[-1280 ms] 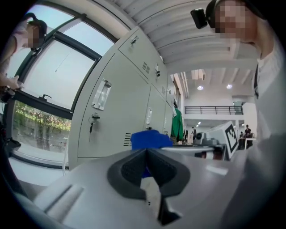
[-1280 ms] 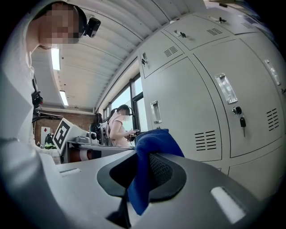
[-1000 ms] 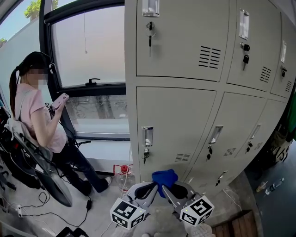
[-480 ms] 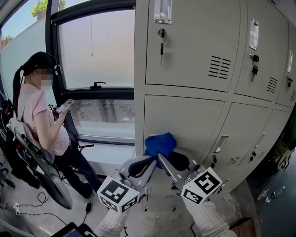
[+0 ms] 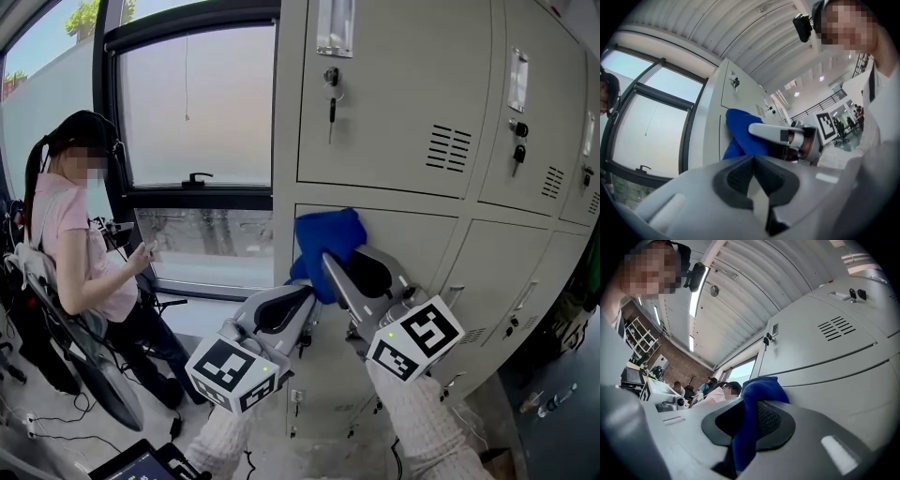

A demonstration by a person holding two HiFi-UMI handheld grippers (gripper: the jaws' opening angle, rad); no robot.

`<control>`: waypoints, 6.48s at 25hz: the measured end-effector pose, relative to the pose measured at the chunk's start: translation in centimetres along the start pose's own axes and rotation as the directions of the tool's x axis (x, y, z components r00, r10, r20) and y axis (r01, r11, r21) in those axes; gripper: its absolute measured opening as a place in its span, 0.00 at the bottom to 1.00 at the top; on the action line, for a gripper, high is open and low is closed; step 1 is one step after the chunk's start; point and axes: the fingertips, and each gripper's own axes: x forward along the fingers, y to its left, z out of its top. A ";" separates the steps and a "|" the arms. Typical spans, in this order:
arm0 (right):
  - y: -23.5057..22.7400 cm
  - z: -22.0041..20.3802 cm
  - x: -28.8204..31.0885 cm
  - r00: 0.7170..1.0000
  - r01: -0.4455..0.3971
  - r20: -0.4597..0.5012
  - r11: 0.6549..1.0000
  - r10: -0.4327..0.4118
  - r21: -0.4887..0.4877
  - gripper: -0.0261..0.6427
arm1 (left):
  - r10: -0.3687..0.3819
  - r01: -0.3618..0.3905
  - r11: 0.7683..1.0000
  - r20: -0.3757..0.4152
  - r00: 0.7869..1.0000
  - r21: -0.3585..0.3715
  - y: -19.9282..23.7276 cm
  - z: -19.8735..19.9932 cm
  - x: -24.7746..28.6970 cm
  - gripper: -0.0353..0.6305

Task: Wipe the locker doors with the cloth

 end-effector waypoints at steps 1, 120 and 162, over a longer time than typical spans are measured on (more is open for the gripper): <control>-0.2 -0.1 0.1 1.000 0.005 -0.006 1.000 -0.005 -0.001 0.12 | 0.002 -0.002 1.000 -0.001 1.000 0.001 0.1 0.1 0.1 0.06; -3.8 -13.8 -9.4 0.953 0.210 -0.260 0.958 -0.156 0.197 0.13 | -0.147 0.095 0.969 -0.224 0.963 -0.230 -6.6 -12.5 4.0 0.06; -5.9 -11.8 -14.2 0.940 0.287 -0.239 0.942 -0.242 0.174 0.13 | -0.236 0.189 0.950 -0.171 0.957 -0.250 -11.8 -11.2 6.8 0.06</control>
